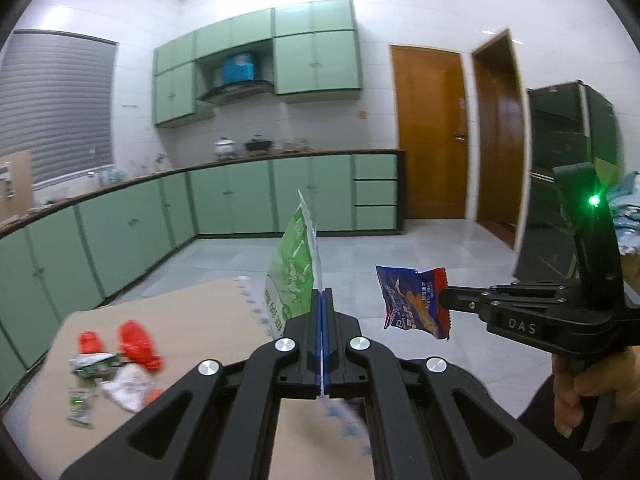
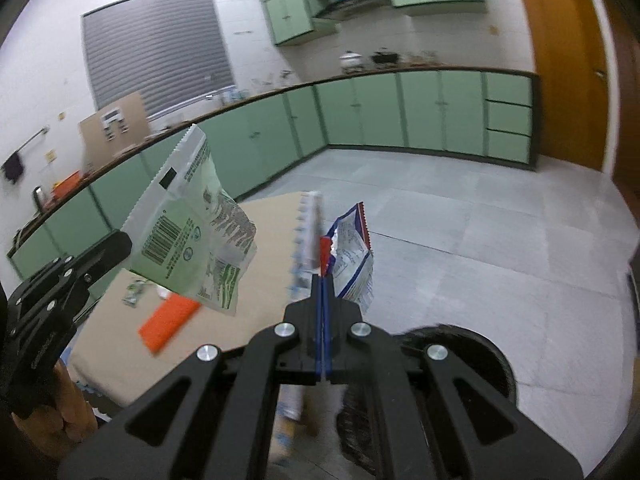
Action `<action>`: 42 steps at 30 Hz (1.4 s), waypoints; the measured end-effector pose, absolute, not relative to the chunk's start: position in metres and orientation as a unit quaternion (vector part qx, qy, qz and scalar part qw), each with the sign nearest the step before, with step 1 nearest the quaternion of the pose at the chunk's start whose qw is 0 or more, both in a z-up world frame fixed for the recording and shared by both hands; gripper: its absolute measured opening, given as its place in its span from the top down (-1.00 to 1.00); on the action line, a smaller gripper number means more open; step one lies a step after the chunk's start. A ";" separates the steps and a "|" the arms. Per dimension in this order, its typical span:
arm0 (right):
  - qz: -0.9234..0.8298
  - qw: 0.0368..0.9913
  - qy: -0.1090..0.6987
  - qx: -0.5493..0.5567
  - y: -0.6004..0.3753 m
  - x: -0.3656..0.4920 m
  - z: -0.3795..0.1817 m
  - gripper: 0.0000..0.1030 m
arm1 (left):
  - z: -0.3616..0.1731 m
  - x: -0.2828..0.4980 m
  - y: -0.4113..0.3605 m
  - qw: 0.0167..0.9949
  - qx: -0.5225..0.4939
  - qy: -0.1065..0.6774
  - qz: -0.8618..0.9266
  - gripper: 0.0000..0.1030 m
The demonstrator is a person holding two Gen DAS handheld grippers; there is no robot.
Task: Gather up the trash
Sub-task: 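Carry the salt bag and wrapper over the black bin and open both grippers, then move both open grippers back over the table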
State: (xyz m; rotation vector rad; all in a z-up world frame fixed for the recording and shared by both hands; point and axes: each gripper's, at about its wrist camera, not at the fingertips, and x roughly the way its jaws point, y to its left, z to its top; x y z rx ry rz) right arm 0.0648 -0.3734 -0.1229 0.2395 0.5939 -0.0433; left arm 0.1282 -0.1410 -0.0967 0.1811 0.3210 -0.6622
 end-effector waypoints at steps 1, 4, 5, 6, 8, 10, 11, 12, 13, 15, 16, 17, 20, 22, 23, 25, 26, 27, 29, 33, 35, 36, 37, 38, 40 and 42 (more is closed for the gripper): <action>-0.028 0.948 0.294 0.121 -0.380 0.061 -0.127 1.00 | -0.101 0.127 -0.155 0.924 0.090 0.161 -0.336 1.00; -0.059 0.942 0.304 0.132 -0.408 0.045 -0.144 1.00 | -0.111 0.123 -0.184 0.912 0.092 0.172 -0.361 0.99; -0.065 0.940 0.308 0.135 -0.415 0.041 -0.149 1.00 | -0.116 0.121 -0.195 0.907 0.094 0.177 -0.370 0.99; -0.073 0.936 0.313 0.140 -0.423 0.037 -0.156 1.00 | -0.121 0.118 -0.202 0.904 0.096 0.181 -0.376 0.99; -0.086 0.930 0.325 0.151 -0.437 0.032 -0.171 1.00 | -0.134 0.118 -0.221 0.893 0.101 0.195 -0.393 0.99; -0.098 0.921 0.339 0.162 -0.450 0.030 -0.188 1.00 | -0.145 0.119 -0.235 0.885 0.106 0.208 -0.403 0.99; -0.101 0.918 0.345 0.166 -0.453 0.030 -0.194 1.00 | -0.152 0.119 -0.243 0.880 0.108 0.216 -0.409 0.99; -0.105 0.914 0.353 0.171 -0.457 0.031 -0.201 1.00 | -0.161 0.122 -0.252 0.873 0.112 0.229 -0.416 1.00; -0.108 0.907 0.364 0.179 -0.464 0.032 -0.213 1.00 | -0.170 0.124 -0.260 0.867 0.114 0.242 -0.420 0.99; -0.111 0.898 0.381 0.188 -0.471 0.034 -0.228 1.00 | -0.188 0.128 -0.274 0.856 0.120 0.267 -0.425 1.00; -0.113 0.894 0.390 0.189 -0.473 0.037 -0.237 1.00 | -0.195 0.131 -0.279 0.851 0.122 0.279 -0.427 0.99; -0.114 0.890 0.397 0.191 -0.475 0.040 -0.242 1.00 | -0.206 0.134 -0.286 0.846 0.126 0.294 -0.427 0.99; -0.116 0.881 0.416 0.194 -0.477 0.047 -0.258 1.00 | -0.231 0.140 -0.302 0.833 0.142 0.324 -0.426 1.00; -0.116 0.874 0.430 0.193 -0.477 0.052 -0.268 1.00 | -0.247 0.142 -0.308 0.826 0.149 0.340 -0.424 0.99; -0.116 0.870 0.439 0.191 -0.477 0.054 -0.273 1.00 | -0.252 0.143 -0.313 0.824 0.150 0.347 -0.423 0.99; -0.120 0.862 0.454 0.188 -0.476 0.062 -0.280 0.99 | -0.265 0.150 -0.317 0.817 0.150 0.368 -0.417 0.99; -0.120 0.859 0.460 0.188 -0.481 0.065 -0.283 0.97 | -0.270 0.152 -0.318 0.816 0.149 0.374 -0.415 0.99; -0.122 0.855 0.467 0.189 -0.482 0.067 -0.287 0.91 | -0.273 0.155 -0.319 0.812 0.147 0.382 -0.415 0.98; -0.128 0.854 0.466 0.192 -0.485 0.070 -0.287 0.90 | -0.280 0.159 -0.322 0.809 0.145 0.393 -0.413 0.96; -0.130 0.855 0.463 0.192 -0.486 0.072 -0.286 0.74 | -0.286 0.164 -0.321 0.808 0.143 0.401 -0.407 0.71; -0.128 0.856 0.462 0.191 -0.486 0.070 -0.286 0.73 | -0.284 0.163 -0.321 0.811 0.141 0.398 -0.405 0.60; -0.129 0.857 0.460 0.190 -0.486 0.070 -0.286 0.72 | -0.284 0.163 -0.320 0.811 0.141 0.398 -0.404 0.54; -0.130 0.859 0.459 0.189 -0.485 0.069 -0.284 0.69 | -0.283 0.162 -0.317 0.813 0.140 0.398 -0.402 0.47; -0.131 0.859 0.457 0.188 -0.486 0.068 -0.280 0.67 | -0.281 0.162 -0.313 0.814 0.139 0.398 -0.400 0.43; -0.134 0.866 0.448 0.177 -0.481 0.065 -0.271 0.50 | -0.276 0.161 -0.305 0.820 0.138 0.393 -0.392 0.25; -0.133 0.872 0.440 0.166 -0.476 0.063 -0.262 0.34 | -0.265 0.160 -0.291 0.829 0.130 0.388 -0.381 0.14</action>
